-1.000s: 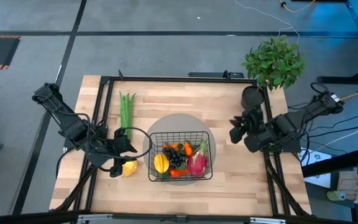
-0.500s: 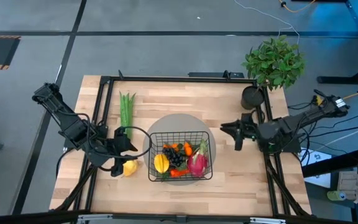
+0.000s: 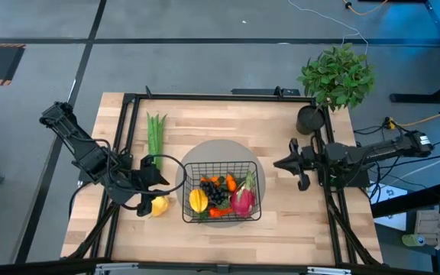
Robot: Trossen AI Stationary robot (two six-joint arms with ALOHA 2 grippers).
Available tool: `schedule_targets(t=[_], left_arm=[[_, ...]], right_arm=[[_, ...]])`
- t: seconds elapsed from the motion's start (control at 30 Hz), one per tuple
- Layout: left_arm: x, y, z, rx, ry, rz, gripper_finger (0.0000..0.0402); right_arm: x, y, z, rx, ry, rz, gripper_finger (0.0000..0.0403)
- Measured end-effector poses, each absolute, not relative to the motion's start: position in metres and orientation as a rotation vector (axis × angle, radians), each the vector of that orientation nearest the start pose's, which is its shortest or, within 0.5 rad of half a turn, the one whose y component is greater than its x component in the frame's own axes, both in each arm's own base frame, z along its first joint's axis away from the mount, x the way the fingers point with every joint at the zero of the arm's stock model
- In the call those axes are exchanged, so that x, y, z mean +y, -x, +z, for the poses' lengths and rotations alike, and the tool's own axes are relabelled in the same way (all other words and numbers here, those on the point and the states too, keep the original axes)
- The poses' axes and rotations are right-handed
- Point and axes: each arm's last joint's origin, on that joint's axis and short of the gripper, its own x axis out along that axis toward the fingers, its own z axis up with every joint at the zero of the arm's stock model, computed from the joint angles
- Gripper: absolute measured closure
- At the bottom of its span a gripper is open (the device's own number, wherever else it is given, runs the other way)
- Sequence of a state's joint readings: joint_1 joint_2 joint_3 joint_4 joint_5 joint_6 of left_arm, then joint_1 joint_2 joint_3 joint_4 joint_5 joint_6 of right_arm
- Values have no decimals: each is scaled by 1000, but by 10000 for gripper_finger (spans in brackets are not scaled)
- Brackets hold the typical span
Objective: Build produce basket
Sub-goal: Put the pear into the wire basket
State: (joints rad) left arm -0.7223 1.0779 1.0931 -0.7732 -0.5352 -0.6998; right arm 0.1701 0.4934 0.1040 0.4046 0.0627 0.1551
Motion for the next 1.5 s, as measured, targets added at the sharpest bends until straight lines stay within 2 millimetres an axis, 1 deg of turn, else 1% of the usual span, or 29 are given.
schedule_targets(t=[0.13,0.27,0.4,0.53,0.67,0.97,1.2,1.37,1.5], left_arm=[[-125,-165,336,633,230,43,263],[-126,-165,336,631,232,42,263],[-126,-165,336,630,233,42,263],[-126,-165,336,630,233,41,263],[-126,-165,336,630,233,42,263],[-126,-165,336,631,224,39,263],[-126,-165,336,633,197,27,263],[-127,-164,336,654,220,-1,263],[-127,-164,336,664,227,-16,263]], right_arm=[[20,-127,192,-63,-52,121,401],[20,-122,188,-83,-31,121,397],[19,-118,178,-87,-36,121,401],[18,-116,174,-58,-79,122,400],[18,-115,172,-34,-77,121,401],[18,-113,158,113,-115,110,401],[16,-113,152,168,-132,48,402],[16,-112,155,154,-130,55,402],[16,-110,167,98,-89,62,402]])
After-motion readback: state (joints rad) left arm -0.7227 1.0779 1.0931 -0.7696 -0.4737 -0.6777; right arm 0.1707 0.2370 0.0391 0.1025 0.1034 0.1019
